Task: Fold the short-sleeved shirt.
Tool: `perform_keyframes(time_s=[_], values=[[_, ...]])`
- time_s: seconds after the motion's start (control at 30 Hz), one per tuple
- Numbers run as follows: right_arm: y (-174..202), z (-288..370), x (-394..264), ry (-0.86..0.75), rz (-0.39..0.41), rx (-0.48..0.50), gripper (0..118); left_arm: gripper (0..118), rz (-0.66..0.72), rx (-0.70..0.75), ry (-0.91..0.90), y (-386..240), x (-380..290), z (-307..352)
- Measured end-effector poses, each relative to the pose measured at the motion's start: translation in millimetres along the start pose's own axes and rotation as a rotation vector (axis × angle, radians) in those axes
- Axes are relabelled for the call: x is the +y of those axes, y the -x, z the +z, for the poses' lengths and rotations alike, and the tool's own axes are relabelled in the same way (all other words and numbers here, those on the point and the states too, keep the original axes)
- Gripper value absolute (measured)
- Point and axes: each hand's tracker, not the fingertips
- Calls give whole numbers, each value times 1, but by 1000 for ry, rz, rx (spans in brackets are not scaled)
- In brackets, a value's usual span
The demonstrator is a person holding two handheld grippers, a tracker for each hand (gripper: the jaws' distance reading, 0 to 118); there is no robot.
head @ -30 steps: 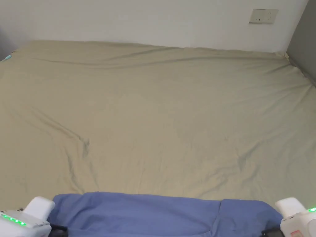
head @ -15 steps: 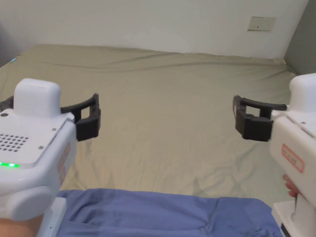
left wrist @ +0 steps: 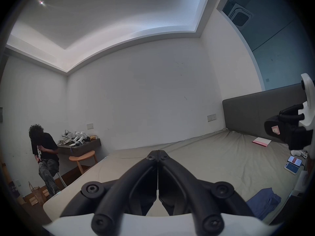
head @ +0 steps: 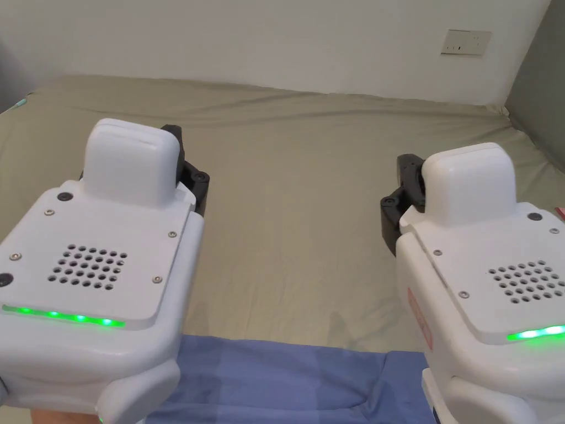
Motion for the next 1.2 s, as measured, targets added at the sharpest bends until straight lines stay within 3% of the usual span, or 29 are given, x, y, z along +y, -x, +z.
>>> perform_keyframes(time_s=[0.3, 0.5, 0.6, 0.63, 0.7, 0.73, 0.77, 0.87, 0.93, 0.97, 1.2], values=[[-8, -11, -18, 41, 5, -29, 1, 0, -9, -41, 109, 4, -24, -27], [-14, -19, -54, 152, 8, 4, 1, 0, 71, -249, 490, 20, -128, -57], [-25, -21, -73, 197, -16, 6, 1, 0, 201, -333, 744, 51, -204, -64], [-29, -20, -77, 215, -18, 10, 1, 15, 244, -320, 810, 66, -225, -64], [-36, -20, -85, 238, -15, 3, 1, 78, 354, -287, 923, 102, -261, -61], [-40, -21, -88, 250, -13, -4, 1, 102, 406, -275, 991, 118, -275, -58], [-43, -21, -90, 261, -11, -6, 1, 114, 462, -265, 1024, 135, -288, -55], [-51, -23, -95, 290, -16, -6, 1, 114, 626, -267, 1042, 187, -310, -46], [-54, -24, -97, 306, -23, -4, 1, 114, 844, -316, 1028, 215, -329, -43], [-55, -25, -97, 315, -27, -2, 1, 114, 855, -338, 1028, 224, -337, -42], [-51, -21, -88, 328, -29, 14, 1, 114, 1152, -460, 1013, 213, -369, -37]])
